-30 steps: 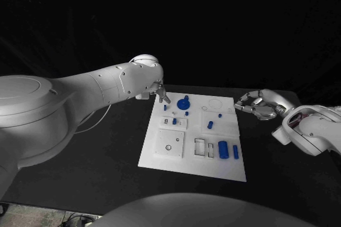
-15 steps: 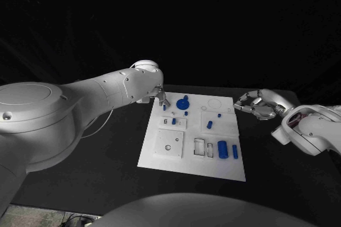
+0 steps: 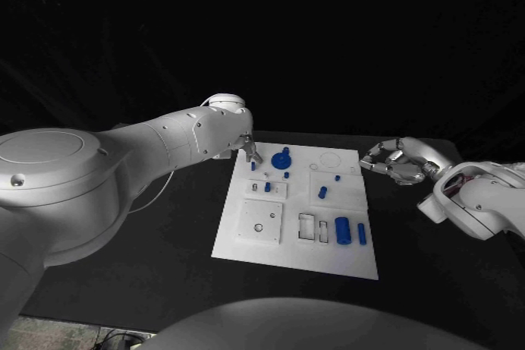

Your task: Assemble the parts on the task board

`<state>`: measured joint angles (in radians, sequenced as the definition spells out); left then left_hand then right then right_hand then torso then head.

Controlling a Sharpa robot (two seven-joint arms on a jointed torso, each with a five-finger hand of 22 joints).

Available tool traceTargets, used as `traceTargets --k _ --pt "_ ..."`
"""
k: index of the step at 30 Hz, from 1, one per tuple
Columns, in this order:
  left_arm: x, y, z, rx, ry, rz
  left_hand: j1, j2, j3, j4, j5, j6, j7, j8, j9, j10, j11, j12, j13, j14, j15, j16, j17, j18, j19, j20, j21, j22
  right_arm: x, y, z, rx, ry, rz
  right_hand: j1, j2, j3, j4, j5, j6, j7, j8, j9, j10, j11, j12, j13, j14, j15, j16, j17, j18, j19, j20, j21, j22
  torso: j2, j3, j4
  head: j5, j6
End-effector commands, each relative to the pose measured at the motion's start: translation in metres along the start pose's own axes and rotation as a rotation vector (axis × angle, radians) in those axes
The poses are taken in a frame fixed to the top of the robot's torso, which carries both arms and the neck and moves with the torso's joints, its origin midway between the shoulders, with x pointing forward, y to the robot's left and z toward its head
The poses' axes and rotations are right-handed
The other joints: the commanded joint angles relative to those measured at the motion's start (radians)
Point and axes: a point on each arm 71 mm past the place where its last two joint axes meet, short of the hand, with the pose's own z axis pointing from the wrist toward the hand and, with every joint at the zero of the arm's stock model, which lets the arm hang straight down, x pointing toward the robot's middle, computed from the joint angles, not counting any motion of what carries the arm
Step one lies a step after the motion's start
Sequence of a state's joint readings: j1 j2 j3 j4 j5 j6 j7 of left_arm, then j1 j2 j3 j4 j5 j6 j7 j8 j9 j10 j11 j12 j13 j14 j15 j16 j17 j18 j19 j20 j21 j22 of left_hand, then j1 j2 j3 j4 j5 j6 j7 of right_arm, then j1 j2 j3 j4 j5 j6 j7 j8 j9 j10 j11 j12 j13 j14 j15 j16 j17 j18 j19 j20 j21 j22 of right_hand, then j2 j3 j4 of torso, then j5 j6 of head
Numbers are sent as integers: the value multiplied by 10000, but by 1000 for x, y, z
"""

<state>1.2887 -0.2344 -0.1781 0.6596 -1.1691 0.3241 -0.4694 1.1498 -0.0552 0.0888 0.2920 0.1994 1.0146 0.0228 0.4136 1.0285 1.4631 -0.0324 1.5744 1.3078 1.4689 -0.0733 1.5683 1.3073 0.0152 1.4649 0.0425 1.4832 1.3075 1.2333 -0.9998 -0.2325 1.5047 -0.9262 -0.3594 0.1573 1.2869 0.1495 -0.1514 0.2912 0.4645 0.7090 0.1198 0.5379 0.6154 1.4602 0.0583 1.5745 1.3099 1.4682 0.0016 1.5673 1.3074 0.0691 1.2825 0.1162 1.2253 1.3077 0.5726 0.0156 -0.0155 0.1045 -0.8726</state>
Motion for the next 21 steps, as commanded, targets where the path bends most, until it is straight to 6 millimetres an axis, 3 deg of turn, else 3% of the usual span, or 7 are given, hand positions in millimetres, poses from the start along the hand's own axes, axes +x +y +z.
traceTargets --k 1,21 --pt "0 -3 1 201 -120 67 83 -5 -16 -13 58 -104 18 40 20 1077 -49 -36 2630 1019 -46 25 2635 79 546 -73 -48 2328 1 1 0 -108 67 -12 38 60 2 -39 61 46 1 -24 -4 1106 -41 -37 2609 1025 41 35 2634 182 -3 18 -13 1471 7 4 0 -13 0" --pt "7 -4 5 211 140 54 198 75 49 -27 257 -198 26 49 160 1077 -34 -36 2630 1019 -27 25 2635 87 520 -57 -82 2318 1 1 -1 -100 64 -9 38 60 2 -39 61 46 1 -24 -4 1106 -41 -37 2609 1025 41 35 2634 182 -3 18 -13 1471 4 2 -2 -63 0"
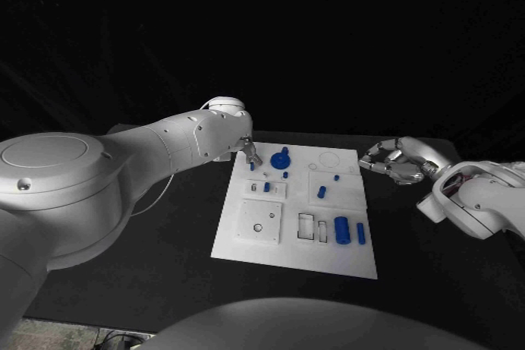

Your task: Assemble the parts on the task board

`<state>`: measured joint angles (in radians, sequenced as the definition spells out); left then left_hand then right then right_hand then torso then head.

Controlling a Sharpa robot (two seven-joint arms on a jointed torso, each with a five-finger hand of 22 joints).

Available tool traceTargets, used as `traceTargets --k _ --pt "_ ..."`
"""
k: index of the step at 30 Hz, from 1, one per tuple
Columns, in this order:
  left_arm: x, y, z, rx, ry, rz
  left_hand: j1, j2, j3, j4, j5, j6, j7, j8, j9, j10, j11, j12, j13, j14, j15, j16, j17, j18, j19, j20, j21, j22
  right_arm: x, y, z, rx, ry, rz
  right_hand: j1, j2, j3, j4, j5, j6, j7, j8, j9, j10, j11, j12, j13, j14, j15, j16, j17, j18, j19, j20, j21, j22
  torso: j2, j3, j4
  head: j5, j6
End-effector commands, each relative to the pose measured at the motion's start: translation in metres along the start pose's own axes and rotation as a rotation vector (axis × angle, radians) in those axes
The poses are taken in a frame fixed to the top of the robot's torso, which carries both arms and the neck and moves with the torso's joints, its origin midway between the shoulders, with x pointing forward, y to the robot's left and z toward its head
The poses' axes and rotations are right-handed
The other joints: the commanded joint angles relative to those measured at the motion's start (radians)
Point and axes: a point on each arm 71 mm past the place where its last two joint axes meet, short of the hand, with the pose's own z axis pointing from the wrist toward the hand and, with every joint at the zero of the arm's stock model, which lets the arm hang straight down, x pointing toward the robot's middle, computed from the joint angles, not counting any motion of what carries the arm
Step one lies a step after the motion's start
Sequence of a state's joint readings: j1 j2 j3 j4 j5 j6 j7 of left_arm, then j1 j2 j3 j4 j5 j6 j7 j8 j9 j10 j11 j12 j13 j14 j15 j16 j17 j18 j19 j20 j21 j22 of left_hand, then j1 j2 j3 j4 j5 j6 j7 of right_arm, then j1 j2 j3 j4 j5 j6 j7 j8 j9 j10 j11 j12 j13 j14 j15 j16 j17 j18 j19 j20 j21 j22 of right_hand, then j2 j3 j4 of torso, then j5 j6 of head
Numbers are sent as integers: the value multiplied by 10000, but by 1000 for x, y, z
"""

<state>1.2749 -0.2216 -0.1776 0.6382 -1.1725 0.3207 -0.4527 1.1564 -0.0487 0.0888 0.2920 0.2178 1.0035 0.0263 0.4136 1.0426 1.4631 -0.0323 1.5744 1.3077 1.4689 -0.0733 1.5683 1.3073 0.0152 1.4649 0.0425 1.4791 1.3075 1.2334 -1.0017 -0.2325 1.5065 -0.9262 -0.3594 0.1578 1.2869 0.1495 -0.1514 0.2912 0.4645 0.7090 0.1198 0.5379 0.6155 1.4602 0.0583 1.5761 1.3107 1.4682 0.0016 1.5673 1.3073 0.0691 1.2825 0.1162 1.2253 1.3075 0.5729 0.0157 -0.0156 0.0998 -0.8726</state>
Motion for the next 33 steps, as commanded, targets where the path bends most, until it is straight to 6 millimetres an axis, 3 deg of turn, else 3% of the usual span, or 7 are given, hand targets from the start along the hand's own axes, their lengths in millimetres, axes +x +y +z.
traceTargets --k 1,16,27,33 --pt "2 -2 1 133 98 76 141 16 54 -27 93 -94 -8 47 28 1077 -33 -36 2630 1019 -26 25 2635 88 519 -56 -42 2318 1 1 0 -96 63 -12 38 60 2 -39 61 46 1 -25 -4 1106 -42 -54 2601 1026 41 35 2635 182 -3 19 -13 1473 1 1 -2 -18 0" --pt "5 2 3 -20 200 125 321 55 134 -52 402 -158 -9 13 123 1077 -27 -36 2630 1019 -15 25 2635 92 502 -43 -58 2313 0 0 -2 -73 63 -8 38 60 2 -39 61 46 1 -25 -4 1106 -42 -54 2601 1026 41 35 2635 182 -3 19 -13 1473 5 0 5 -45 0" --pt "10 2 5 23 263 74 546 133 281 -42 970 -203 -14 -24 246 1077 -28 -36 2630 1019 -12 25 2635 97 482 -36 -74 2306 0 0 -2 -66 82 -1 38 60 2 -39 61 46 1 -25 -4 1106 -42 -54 2601 1026 41 35 2635 182 -3 19 -13 1473 1 -1 4 -12 0" --pt "11 1 6 141 356 -135 800 210 500 -75 1546 -213 -40 -48 345 1077 -45 -36 2630 1019 -21 25 2635 101 469 -43 -81 2303 0 0 -2 -57 74 -2 38 60 2 -39 61 46 1 -25 -4 1106 -42 -54 2601 1026 41 35 2635 182 -3 19 -13 1473 -5 1 4 -18 0"
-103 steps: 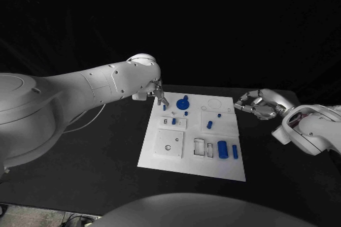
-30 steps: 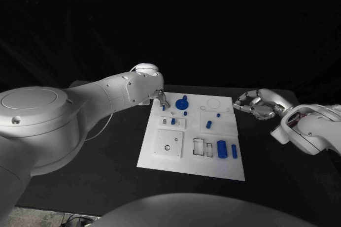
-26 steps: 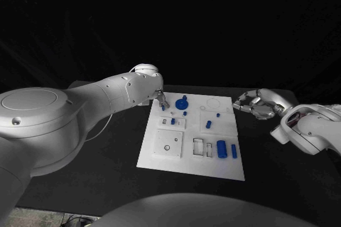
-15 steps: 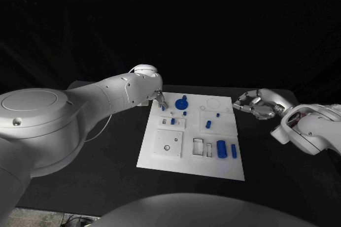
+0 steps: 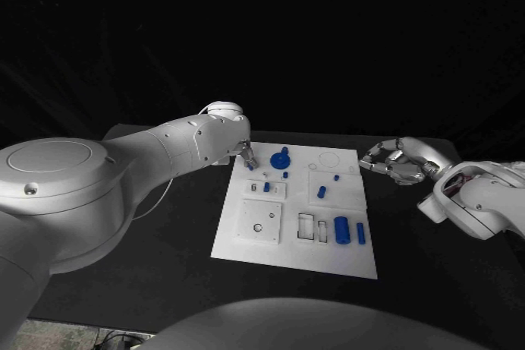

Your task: Assemble the parts on the task board

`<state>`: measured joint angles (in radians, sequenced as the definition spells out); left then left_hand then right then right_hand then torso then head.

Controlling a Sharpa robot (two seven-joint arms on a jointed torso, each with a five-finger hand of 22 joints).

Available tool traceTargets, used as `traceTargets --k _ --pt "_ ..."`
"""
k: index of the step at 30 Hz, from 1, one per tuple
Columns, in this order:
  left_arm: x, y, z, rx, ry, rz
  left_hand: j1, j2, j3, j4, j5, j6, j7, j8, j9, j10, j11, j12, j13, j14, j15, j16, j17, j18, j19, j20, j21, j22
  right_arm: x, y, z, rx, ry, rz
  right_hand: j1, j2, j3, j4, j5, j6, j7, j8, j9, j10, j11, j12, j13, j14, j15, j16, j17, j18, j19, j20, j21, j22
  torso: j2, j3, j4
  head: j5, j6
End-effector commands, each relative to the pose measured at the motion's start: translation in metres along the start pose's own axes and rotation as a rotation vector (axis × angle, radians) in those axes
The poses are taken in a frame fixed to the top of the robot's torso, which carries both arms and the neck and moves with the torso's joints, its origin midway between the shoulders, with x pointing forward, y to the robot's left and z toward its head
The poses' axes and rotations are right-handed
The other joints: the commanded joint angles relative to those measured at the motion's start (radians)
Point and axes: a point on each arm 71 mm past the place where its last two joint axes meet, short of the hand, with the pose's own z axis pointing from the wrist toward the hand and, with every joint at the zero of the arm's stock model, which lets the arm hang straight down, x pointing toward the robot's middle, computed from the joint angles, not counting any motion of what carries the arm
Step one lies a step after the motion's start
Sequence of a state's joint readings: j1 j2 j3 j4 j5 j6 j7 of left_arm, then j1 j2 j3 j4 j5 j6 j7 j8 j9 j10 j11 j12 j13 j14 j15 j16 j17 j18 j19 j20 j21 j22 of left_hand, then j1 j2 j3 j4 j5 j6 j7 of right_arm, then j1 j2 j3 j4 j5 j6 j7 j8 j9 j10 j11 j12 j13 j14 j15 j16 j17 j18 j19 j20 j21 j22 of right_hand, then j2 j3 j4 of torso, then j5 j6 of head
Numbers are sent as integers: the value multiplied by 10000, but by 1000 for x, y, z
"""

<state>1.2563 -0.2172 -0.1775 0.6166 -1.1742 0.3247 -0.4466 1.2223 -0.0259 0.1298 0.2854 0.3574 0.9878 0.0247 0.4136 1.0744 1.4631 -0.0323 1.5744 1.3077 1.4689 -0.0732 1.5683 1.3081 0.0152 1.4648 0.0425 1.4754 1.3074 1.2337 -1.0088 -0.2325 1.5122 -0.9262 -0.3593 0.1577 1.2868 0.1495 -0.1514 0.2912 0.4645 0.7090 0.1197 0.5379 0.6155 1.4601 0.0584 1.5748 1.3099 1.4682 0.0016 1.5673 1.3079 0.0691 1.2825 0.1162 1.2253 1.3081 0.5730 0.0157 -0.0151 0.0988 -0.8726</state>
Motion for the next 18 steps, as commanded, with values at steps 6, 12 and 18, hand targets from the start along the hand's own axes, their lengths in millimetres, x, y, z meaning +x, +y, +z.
traceTargets --k 6,12,18 --pt "2 -6 0 325 247 -186 807 -26 568 -218 933 -20 -70 -35 158 1077 -93 -36 2630 1019 -59 25 2627 100 465 -74 -35 2304 1 1 0 -72 73 -11 37 57 -4 -31 61 61 2 -22 -6 1107 -40 -40 2609 1026 42 35 2629 186 -14 20 -31 1462 0 -1 -9 -7 0" --pt "2 -7 0 338 176 -247 1317 18 1608 -329 494 108 -75 13 309 1077 -115 -36 2630 1019 -82 25 2627 93 481 -113 2 2314 0 0 -1 -54 66 -12 37 57 -4 -31 61 61 2 -22 -6 1107 -40 -40 2609 1026 42 35 2629 186 -14 20 -31 1462 -8 1 -4 -12 0" --pt "3 -7 -2 221 36 -179 1434 -175 2618 -477 662 270 -69 116 516 1077 -121 -36 2630 1019 -99 25 2627 81 513 -126 58 2329 0 -1 -1 -29 41 -22 40 58 -3 -31 62 61 1 -23 -7 1107 -40 -40 2609 1026 42 35 2629 192 -33 21 -55 1454 -25 5 13 -22 0"
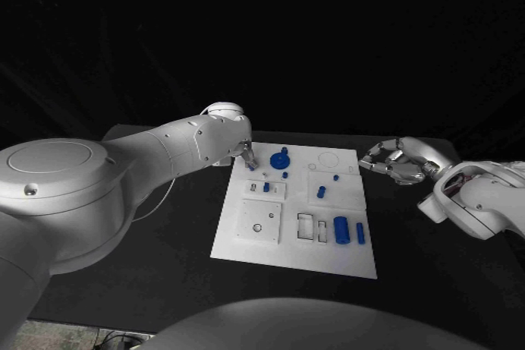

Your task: Assemble the parts on the task board

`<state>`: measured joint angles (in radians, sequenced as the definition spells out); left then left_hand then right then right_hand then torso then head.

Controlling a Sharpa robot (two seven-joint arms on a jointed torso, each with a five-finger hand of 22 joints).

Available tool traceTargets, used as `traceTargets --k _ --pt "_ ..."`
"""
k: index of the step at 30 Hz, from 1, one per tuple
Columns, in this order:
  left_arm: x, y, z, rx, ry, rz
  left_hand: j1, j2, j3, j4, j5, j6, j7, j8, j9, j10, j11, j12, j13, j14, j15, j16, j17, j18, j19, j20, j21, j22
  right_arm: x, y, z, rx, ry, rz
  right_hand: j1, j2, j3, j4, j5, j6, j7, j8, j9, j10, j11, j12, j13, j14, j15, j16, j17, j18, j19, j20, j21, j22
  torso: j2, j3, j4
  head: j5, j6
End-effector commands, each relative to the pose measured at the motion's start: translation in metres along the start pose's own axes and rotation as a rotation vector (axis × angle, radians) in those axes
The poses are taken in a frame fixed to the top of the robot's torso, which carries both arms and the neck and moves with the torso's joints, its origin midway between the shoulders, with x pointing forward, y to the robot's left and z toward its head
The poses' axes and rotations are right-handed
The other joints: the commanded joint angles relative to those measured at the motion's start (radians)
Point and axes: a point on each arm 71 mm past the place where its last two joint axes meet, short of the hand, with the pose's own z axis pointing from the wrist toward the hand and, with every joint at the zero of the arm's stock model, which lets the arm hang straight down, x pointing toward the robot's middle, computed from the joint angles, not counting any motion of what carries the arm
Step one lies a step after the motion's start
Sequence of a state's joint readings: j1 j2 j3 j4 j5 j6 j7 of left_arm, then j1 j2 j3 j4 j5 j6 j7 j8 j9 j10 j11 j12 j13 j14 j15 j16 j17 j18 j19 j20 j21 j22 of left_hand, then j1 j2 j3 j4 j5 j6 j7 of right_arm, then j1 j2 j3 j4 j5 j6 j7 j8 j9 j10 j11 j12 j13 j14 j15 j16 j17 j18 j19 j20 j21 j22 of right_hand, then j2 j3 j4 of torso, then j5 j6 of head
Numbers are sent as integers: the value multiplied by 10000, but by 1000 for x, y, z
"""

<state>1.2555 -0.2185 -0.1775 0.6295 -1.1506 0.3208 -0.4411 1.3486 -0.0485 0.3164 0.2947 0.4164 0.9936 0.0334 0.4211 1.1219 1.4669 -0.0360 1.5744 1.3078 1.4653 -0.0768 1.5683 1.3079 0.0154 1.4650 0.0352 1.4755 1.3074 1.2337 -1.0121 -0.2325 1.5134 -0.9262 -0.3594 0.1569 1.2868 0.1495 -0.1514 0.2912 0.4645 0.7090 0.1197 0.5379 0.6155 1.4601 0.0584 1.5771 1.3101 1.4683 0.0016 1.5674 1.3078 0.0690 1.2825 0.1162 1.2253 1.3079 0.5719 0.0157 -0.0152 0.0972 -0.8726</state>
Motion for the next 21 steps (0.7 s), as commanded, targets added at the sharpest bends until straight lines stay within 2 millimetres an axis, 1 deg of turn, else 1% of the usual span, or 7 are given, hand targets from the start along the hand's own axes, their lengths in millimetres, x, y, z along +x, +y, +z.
traceTargets --k 1,5,11,14,17,19,21 --pt "2 -2 -3 -69 -36 57 195 24 864 -618 81 221 -155 42 55 1039 -85 -36 2630 1055 -69 25 2629 78 513 -53 59 2330 0 0 0 -49 49 -24 40 58 -3 -31 62 61 1 -23 -7 1107 -41 -63 2607 1025 43 34 2630 192 -33 21 -55 1456 -12 5 14 -6 0" --pt "4 -4 -8 -330 134 304 197 -63 1227 -747 73 228 -137 16 85 1039 -78 -36 2630 1055 -67 25 2629 94 476 -56 -1 2308 0 -1 0 -36 45 -29 41 58 -3 -31 63 60 1 -24 -8 1107 -41 -63 2607 1025 43 34 2630 193 -37 21 -59 1455 -14 3 9 5 0" --pt "3 -10 -27 -485 259 904 97 -194 1685 -943 80 262 -116 -19 117 1039 -69 -36 2630 1055 -66 25 2629 113 431 -52 -78 2281 -1 -2 0 6 52 -36 42 58 -3 -32 63 58 1 -26 -8 1107 -41 -63 2607 1025 43 34 2630 195 -42 21 -66 1452 -6 4 8 43 0" --pt "2 -12 -37 -352 195 1109 27 -224 1806 -1015 160 283 -111 -36 119 1039 -70 -36 2630 1055 -69 25 2629 111 439 -54 -70 2283 -1 -3 0 36 64 -39 44 60 -2 -32 64 54 1 -29 -10 1107 -41 -63 2607 1025 43 34 2630 197 -48 21 -74 1450 -19 13 21 61 0" --pt "3 -13 -47 -171 109 1256 -57 -245 1902 -1085 261 298 -107 -53 123 1039 -69 -36 2630 1055 -71 25 2629 109 447 -57 -61 2286 -1 -3 0 74 77 -20 44 60 -2 -32 64 53 1 -29 -10 1107 -41 -63 2607 1025 43 34 2630 197 -49 21 -74 1450 -38 27 22 125 0" --pt "6 -13 -51 -58 116 1297 -87 -246 1923 -1102 286 301 -104 -59 124 1039 -70 -36 2630 1055 -72 25 2629 107 452 -58 -54 2289 -1 -3 1 89 87 -10 46 61 -1 -32 65 49 1 -32 -12 1107 -42 -63 2607 1025 42 34 2630 200 -58 22 -86 1446 -66 38 32 143 0" --pt "9 -12 -54 16 155 1328 -108 -241 1939 -1116 306 302 -103 -64 124 1039 -70 -36 2630 1055 -73 25 2629 107 453 -59 -54 2289 0 -3 1 98 98 -2 46 61 -1 -32 65 49 1 -32 -12 1107 -42 -63 2607 1025 42 34 2630 200 -58 22 -86 1446 -81 40 36 146 0"
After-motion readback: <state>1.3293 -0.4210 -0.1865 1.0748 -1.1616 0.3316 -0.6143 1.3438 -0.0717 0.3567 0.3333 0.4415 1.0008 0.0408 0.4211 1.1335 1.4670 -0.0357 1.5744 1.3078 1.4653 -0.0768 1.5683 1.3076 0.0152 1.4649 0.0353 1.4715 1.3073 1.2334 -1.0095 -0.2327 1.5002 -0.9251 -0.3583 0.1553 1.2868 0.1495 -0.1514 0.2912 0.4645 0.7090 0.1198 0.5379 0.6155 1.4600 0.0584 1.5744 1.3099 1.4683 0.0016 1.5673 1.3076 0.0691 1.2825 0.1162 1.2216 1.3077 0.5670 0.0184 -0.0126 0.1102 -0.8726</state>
